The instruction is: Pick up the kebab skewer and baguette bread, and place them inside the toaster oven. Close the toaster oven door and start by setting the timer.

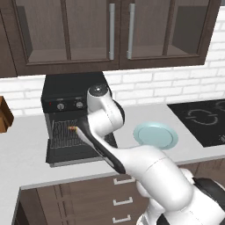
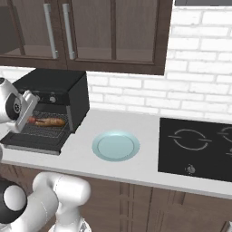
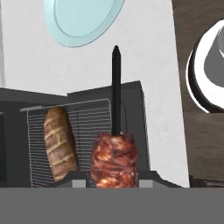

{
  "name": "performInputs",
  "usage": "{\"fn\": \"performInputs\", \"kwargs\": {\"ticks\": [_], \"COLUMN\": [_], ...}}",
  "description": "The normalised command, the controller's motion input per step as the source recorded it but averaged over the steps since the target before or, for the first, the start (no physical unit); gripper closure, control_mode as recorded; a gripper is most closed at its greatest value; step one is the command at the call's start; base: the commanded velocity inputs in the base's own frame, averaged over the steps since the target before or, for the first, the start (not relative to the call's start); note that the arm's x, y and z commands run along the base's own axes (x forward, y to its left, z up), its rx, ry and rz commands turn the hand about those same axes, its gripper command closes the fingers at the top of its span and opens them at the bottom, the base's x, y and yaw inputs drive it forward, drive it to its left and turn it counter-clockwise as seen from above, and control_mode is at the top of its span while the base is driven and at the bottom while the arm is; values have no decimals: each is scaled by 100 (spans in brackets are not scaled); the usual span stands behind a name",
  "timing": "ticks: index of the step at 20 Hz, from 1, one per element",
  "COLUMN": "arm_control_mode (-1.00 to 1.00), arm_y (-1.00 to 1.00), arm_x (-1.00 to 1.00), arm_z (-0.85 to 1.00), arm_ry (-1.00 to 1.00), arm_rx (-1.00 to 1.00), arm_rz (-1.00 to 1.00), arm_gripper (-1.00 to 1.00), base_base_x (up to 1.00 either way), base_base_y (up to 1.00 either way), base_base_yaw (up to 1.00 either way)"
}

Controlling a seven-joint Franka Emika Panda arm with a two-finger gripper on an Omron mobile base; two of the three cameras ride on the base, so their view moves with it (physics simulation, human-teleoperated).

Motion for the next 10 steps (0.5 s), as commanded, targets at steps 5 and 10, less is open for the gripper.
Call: {"fn": "performInputs", "kwargs": {"ticks": [5, 10], "arm_control_mode": [-100, -100], "arm_y": [-4, -2], "arm_x": [15, 14], "arm_z": [-11, -27], "arm_ry": [-14, -3], "arm_rx": [0, 0], "arm_rz": [-3, 3], "arm_gripper": [100, 100], "base_base_x": [0, 0], "base_base_y": [0, 0], "base_base_yaw": [0, 0]}}
